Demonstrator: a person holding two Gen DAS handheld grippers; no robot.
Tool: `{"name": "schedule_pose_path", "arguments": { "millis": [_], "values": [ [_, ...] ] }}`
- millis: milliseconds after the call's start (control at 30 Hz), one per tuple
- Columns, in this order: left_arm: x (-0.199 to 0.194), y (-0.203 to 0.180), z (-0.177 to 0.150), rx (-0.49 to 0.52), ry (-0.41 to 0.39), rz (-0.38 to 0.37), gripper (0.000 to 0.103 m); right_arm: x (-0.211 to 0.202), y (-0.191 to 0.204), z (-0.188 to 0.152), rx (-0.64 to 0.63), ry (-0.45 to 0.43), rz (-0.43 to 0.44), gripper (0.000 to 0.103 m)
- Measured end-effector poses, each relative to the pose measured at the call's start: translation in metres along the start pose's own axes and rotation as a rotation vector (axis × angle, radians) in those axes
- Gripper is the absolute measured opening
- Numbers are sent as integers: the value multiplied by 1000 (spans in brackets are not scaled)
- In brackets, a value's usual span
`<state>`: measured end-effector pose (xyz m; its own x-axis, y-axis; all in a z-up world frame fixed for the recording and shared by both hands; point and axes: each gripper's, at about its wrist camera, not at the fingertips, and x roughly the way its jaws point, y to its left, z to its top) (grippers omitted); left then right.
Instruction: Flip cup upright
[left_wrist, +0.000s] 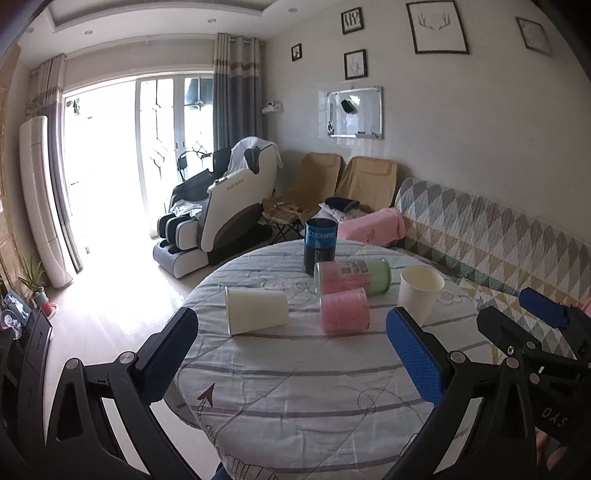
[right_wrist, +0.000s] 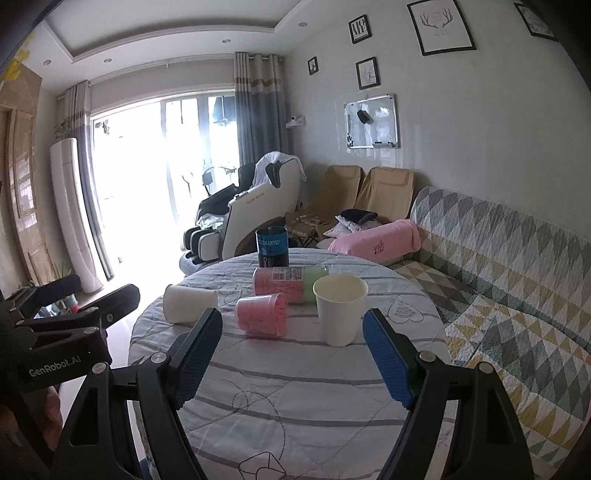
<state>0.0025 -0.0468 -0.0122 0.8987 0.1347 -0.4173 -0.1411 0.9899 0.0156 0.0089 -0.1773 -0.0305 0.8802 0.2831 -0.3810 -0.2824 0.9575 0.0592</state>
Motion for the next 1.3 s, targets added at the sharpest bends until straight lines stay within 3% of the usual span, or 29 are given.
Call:
{"name": "schedule_pose_path", "arguments": {
  "millis": [333,1300],
  "values": [
    [4,-15,-2,33,-19,35,103,2,-2,1,-14,-19,5,80],
    [10,-19,-4,30,-12,10,103,7,1,0,-25,-25,2,80]
  ]
}}
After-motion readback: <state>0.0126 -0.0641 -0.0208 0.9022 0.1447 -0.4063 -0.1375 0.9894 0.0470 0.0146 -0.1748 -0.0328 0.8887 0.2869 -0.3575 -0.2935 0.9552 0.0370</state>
